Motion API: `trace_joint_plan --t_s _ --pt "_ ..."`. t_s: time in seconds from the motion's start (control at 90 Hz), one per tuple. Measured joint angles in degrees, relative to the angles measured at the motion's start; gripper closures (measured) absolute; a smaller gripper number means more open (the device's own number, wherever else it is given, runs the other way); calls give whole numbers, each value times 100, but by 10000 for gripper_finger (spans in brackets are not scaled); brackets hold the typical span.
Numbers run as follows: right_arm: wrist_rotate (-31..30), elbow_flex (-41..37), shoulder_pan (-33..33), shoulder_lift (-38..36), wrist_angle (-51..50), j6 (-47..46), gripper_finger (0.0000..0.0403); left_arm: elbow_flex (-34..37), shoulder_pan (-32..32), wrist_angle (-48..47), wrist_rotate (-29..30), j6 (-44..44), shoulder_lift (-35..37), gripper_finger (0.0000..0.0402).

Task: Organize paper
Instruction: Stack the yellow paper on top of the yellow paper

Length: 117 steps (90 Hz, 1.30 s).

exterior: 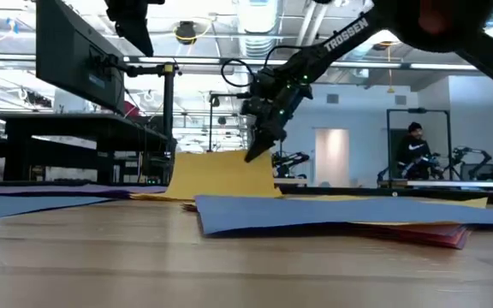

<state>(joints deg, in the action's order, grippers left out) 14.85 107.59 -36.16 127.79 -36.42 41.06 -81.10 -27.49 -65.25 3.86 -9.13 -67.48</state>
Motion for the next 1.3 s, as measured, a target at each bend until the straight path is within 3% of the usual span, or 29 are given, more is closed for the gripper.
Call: trace_joint_plan --t_s 0.456,0.856,1.067,1.2,1.3 --pt "-2 6 -4 0 49 -529 293 0 0 2 1 -7 0 320" --pt "-306 103 -25 -11 534 -564 278 0 0 0 0 -9 0 320" --pt "-591 642 -11 -227 -1163 -931 279 0 0 -139 0 -12 0 320" --pt "193 442 -120 -255 -2335 -1491 289 0 2 -185 0 -80 10 320" --pt "246 -104 -133 -205 -2650 -1414 324 -2 2 -178 0 -149 57 320"
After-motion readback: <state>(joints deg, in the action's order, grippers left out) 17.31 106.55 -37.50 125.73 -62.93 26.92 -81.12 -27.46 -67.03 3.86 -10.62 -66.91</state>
